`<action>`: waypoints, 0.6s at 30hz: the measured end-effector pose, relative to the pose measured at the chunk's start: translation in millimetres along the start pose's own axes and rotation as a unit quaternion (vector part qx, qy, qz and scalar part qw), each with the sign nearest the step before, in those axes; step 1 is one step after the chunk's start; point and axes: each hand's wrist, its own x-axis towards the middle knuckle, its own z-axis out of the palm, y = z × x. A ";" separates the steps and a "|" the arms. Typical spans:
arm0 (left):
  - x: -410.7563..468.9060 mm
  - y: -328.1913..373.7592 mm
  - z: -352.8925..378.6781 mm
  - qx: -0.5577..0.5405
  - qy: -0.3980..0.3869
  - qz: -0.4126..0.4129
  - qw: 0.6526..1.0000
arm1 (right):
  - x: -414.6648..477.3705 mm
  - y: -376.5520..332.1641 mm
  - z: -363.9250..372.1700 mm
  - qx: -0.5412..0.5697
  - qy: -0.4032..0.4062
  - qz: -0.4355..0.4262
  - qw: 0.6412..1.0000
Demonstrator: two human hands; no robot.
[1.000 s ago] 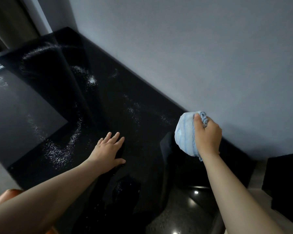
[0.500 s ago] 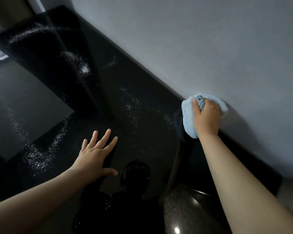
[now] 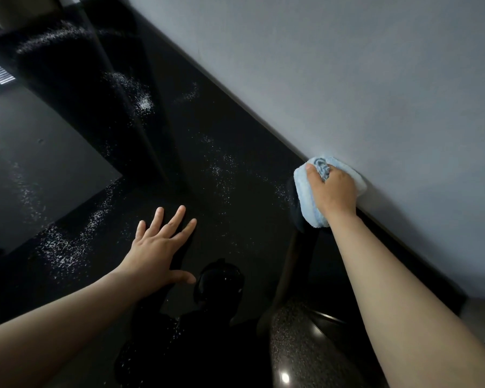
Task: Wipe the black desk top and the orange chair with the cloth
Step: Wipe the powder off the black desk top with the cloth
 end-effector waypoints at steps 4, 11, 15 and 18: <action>1.8 0.1 -0.5 -0.004 -0.004 -0.003 1.000 | -9.5 -4.1 0.2 0.005 -0.014 0.001 1.000; 0.8 0.5 -0.6 -0.009 -0.003 -0.004 1.000 | -37.0 -14.0 4.5 0.024 -0.022 -0.036 0.999; 0.5 1.2 -1.7 -0.005 0.001 -0.003 1.000 | -51.8 -20.9 5.9 0.030 -0.027 -0.047 0.998; 1.2 2.3 -1.9 0.000 0.000 -0.006 1.000 | -66.6 -25.6 6.9 0.030 -0.027 -0.062 0.997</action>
